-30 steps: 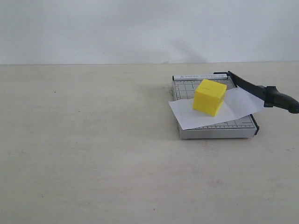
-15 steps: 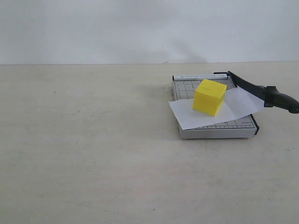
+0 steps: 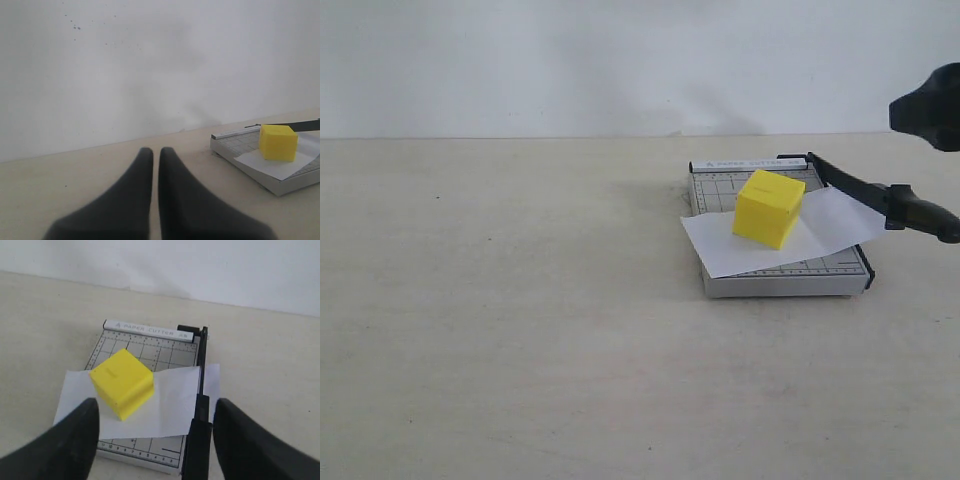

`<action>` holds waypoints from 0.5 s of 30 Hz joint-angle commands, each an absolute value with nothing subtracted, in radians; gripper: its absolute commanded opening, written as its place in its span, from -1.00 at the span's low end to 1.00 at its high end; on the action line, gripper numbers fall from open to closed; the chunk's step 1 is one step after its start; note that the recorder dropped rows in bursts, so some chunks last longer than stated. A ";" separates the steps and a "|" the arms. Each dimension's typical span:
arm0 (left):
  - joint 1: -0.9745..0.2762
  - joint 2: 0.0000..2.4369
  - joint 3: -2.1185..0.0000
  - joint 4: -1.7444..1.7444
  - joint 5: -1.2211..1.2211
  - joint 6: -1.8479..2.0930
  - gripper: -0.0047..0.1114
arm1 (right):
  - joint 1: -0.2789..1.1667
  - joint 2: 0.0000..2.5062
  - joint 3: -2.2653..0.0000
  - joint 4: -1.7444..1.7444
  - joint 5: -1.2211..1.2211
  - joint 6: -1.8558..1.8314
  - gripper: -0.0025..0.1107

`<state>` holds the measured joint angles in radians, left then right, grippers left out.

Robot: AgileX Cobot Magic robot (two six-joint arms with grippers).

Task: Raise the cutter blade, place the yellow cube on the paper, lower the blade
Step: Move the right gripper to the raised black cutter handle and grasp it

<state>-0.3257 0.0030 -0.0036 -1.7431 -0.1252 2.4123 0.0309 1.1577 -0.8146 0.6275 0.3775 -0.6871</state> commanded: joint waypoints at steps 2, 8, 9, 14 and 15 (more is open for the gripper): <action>-0.323 0.000 0.000 -1.744 -0.131 2.417 -0.83 | 0.029 1.248 -0.952 0.252 0.537 -0.332 0.11; -0.323 0.000 0.000 -1.744 -0.131 2.417 -0.83 | 0.029 1.257 -0.989 0.147 0.724 -0.251 0.12; -0.323 0.000 0.000 -1.744 -0.131 2.417 -0.83 | 0.029 1.257 -0.989 0.147 0.738 -0.246 0.12; -0.323 0.000 0.000 -1.744 -0.131 2.417 -0.83 | 0.029 1.289 -0.989 0.147 0.767 -0.243 0.12; -0.323 0.000 0.000 -1.744 -0.131 2.417 -0.83 | 0.029 1.301 -0.989 0.152 0.772 -0.243 0.12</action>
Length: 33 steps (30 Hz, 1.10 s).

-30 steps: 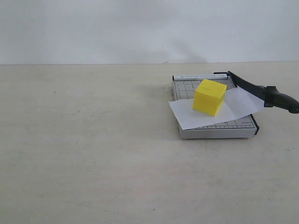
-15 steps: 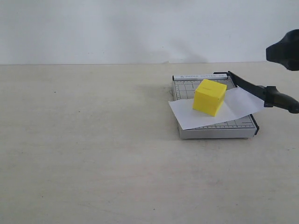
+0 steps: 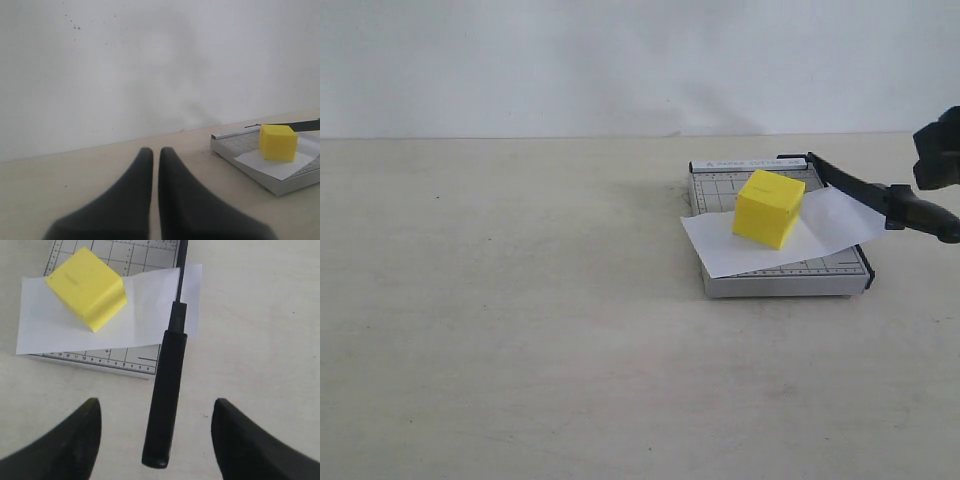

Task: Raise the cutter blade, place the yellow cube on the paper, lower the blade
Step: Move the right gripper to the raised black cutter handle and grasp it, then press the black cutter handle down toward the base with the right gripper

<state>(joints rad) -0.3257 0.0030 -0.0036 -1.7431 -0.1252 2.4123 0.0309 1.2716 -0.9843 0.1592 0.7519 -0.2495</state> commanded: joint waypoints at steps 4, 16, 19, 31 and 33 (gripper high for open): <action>-0.323 0.000 0.000 -1.744 -0.041 2.399 -0.83 | 0.029 1.355 -0.989 0.153 0.801 -0.254 0.12; -0.323 0.000 0.000 -0.603 0.132 1.264 -0.83 | 0.029 1.431 -0.989 0.174 0.766 -0.290 -0.22; -0.323 0.000 0.000 -0.352 0.293 1.000 -0.83 | 0.029 1.431 -0.989 0.173 0.768 -0.299 -0.67; -0.323 0.000 0.000 -0.183 0.351 0.697 -0.83 | 0.029 1.431 -0.950 0.188 0.760 -0.293 -0.81; -0.323 0.000 0.000 -0.183 0.341 0.715 -0.83 | 0.029 1.431 -0.905 0.204 0.727 -0.295 -0.81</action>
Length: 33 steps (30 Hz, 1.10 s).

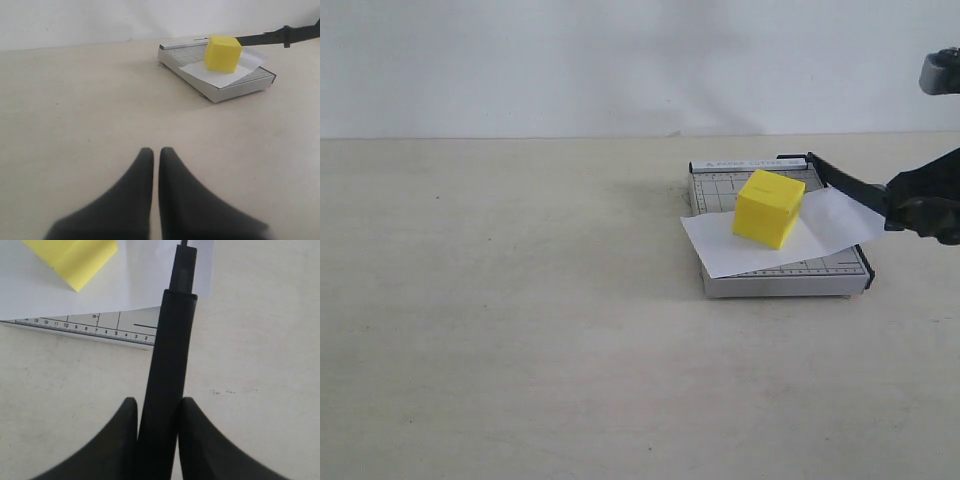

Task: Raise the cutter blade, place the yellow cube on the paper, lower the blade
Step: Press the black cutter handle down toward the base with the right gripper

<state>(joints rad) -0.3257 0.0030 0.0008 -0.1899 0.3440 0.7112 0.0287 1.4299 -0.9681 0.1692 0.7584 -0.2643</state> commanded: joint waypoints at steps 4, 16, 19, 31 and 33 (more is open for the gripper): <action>-0.323 0.000 0.000 -0.183 0.326 0.715 -0.83 | 0.029 1.431 -0.829 0.229 0.650 -0.298 -0.81; -0.323 0.000 0.000 -0.183 0.326 0.715 -0.83 | 0.029 1.431 -0.686 0.250 0.515 -0.298 -0.81; -0.323 0.000 0.000 -0.183 0.326 0.715 -0.83 | 0.029 1.442 -0.686 0.252 0.512 -0.298 -0.81; -0.323 0.000 0.000 -0.183 0.322 0.715 -0.83 | 0.029 1.548 -0.686 0.258 0.444 -0.304 -0.81; -0.323 0.000 0.000 -0.183 0.322 0.715 -0.83 | 0.029 1.548 -0.686 0.258 0.442 -0.304 -0.81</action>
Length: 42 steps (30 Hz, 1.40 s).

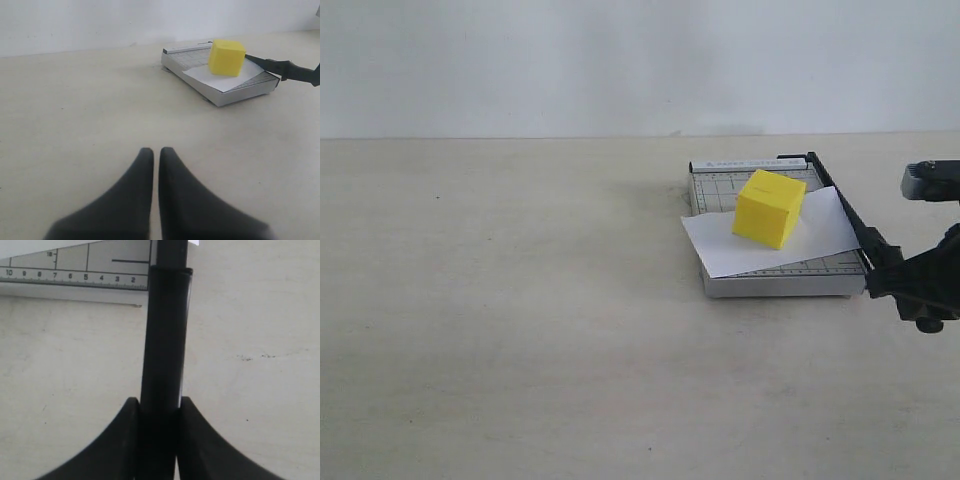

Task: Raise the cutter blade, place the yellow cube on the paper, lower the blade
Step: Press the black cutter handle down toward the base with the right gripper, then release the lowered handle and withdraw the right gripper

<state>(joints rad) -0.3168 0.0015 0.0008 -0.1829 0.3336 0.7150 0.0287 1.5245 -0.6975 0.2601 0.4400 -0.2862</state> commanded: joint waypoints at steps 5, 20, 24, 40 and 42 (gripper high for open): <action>-0.323 0.000 0.000 -0.183 0.322 0.715 -0.83 | 0.029 1.548 -0.686 0.258 0.442 -0.304 -0.81; -0.208 0.000 0.000 -0.183 0.322 0.715 -0.83 | 0.029 1.498 -0.686 0.264 0.423 -0.312 -0.81; -0.209 0.000 0.000 -0.183 0.320 0.715 -0.83 | 0.029 1.498 -0.686 0.266 0.430 -0.329 -0.56; -0.209 0.000 0.000 -0.183 0.320 0.715 -0.83 | 0.031 1.317 -0.686 0.506 0.339 -0.573 -0.31; -0.209 0.000 0.000 -0.183 0.320 0.715 -0.83 | 0.031 1.233 -0.686 0.540 0.327 -0.612 -0.66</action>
